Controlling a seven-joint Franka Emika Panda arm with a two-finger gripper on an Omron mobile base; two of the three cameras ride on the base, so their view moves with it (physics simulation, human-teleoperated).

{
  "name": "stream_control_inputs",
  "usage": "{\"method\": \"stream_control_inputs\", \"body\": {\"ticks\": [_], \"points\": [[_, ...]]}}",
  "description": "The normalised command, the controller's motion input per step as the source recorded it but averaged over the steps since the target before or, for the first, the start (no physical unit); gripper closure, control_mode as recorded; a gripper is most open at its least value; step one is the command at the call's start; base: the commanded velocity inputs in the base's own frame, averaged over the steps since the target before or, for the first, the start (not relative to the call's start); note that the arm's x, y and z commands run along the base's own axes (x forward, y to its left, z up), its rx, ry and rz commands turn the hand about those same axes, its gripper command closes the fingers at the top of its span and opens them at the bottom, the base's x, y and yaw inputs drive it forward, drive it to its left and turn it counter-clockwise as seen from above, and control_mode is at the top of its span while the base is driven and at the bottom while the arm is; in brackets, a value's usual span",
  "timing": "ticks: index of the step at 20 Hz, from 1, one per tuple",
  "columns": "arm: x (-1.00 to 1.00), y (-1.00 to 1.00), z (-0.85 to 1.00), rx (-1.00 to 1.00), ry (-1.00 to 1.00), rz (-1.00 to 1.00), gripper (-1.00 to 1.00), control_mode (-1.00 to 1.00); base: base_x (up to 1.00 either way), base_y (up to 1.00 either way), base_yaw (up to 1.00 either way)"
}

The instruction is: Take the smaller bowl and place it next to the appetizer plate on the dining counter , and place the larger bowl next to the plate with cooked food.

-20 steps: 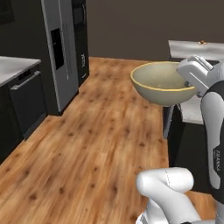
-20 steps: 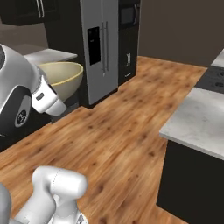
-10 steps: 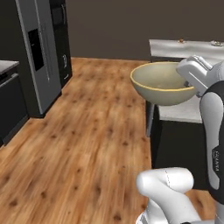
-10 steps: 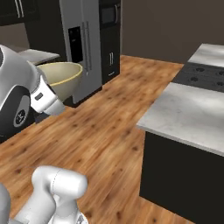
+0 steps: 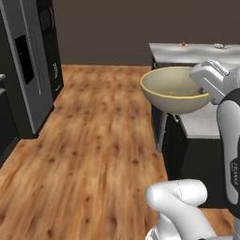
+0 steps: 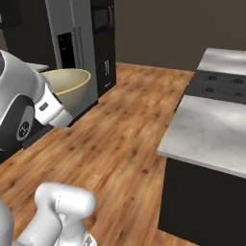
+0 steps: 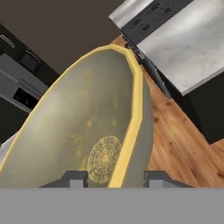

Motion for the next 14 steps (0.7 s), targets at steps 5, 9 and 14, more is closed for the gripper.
{"method": "stream_control_inputs", "body": {"ticks": [5,9,14], "points": [[0.00,0.00,0.00,0.00,0.00,0.00,1.00,1.00,1.00,0.78,-0.36],[0.00,0.00,0.00,0.00,0.00,0.00,1.00,1.00,1.00,0.30,-0.27],[0.00,0.00,0.00,0.00,0.00,0.00,1.00,1.00,1.00,0.11,-0.26]]}}
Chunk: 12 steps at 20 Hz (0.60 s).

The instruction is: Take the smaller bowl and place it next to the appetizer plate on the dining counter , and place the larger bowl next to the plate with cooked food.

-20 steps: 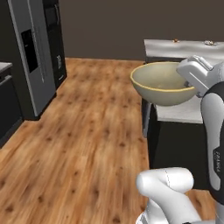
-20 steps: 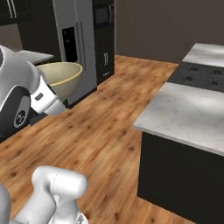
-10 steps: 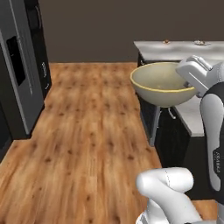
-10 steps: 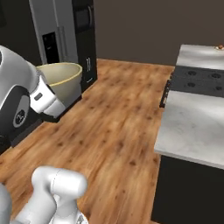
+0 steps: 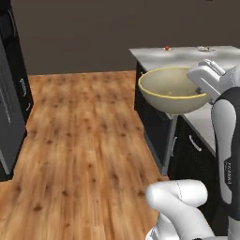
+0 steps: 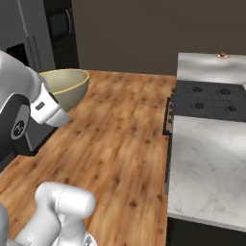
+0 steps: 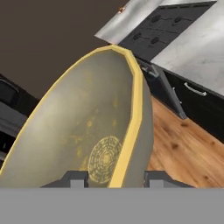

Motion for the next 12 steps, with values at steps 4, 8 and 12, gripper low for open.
{"method": "stream_control_inputs", "body": {"ticks": [4,8,12], "points": [[0.00,0.00,0.00,0.00,0.00,0.00,1.00,1.00,1.00,0.09,-0.24],[0.00,0.00,0.00,0.00,0.00,0.00,1.00,1.00,1.00,0.24,-0.20],[0.00,0.00,0.00,0.00,0.00,0.00,1.00,1.00,1.00,0.38,-0.14]]}}
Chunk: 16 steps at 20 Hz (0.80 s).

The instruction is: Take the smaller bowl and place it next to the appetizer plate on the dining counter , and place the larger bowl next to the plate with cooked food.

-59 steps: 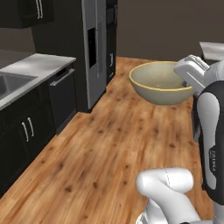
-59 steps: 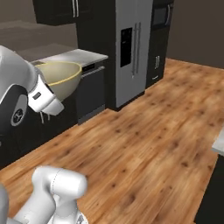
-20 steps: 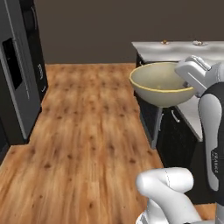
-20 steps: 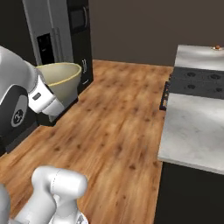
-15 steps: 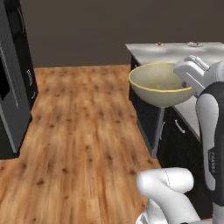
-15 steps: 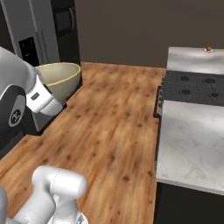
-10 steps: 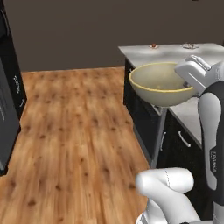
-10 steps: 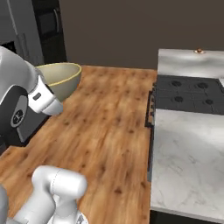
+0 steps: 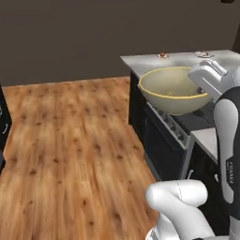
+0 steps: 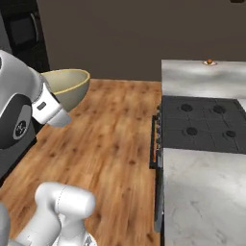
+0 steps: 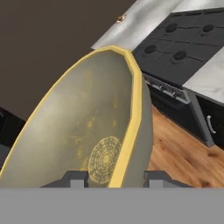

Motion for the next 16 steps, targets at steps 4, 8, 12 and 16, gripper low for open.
{"method": "stream_control_inputs", "body": {"ticks": [4,8,12,16], "points": [[0.00,0.00,0.00,0.00,0.00,0.00,1.00,1.00,1.00,0.52,-0.10],[0.00,0.00,0.00,0.00,0.00,0.00,1.00,1.00,1.00,0.64,-0.11],[0.00,0.00,0.00,0.00,0.00,0.00,1.00,1.00,1.00,0.72,-0.12],[0.00,0.00,0.00,0.00,0.00,0.00,1.00,1.00,1.00,0.74,-0.14]]}}
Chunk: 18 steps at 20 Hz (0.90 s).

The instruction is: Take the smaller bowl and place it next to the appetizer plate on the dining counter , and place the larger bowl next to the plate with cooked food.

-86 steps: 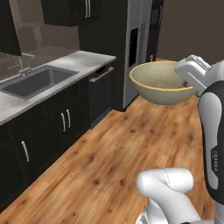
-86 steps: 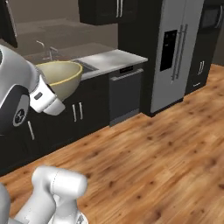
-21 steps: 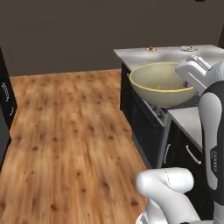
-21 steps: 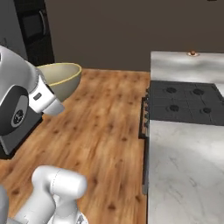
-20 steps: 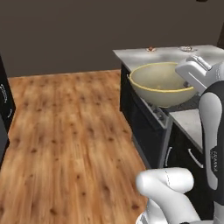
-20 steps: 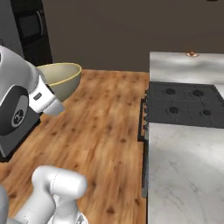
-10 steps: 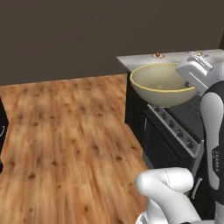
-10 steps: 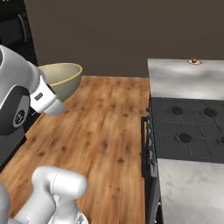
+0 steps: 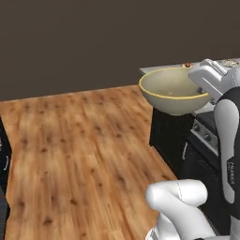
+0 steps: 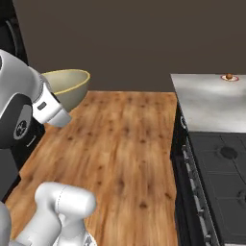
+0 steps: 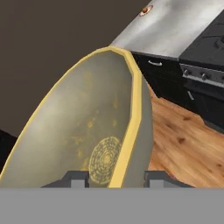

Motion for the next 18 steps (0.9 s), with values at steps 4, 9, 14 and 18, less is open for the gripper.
{"method": "stream_control_inputs", "body": {"ticks": [4,9,14,18], "points": [[0.00,0.00,0.00,0.00,0.00,0.00,1.00,1.00,1.00,0.52,-0.17],[0.00,0.00,0.00,0.00,0.00,0.00,1.00,1.00,1.00,0.38,-0.20],[0.00,0.00,0.00,0.00,0.00,0.00,1.00,1.00,1.00,0.18,-0.28],[0.00,0.00,0.00,0.00,0.00,0.00,1.00,1.00,1.00,0.28,-0.29]]}}
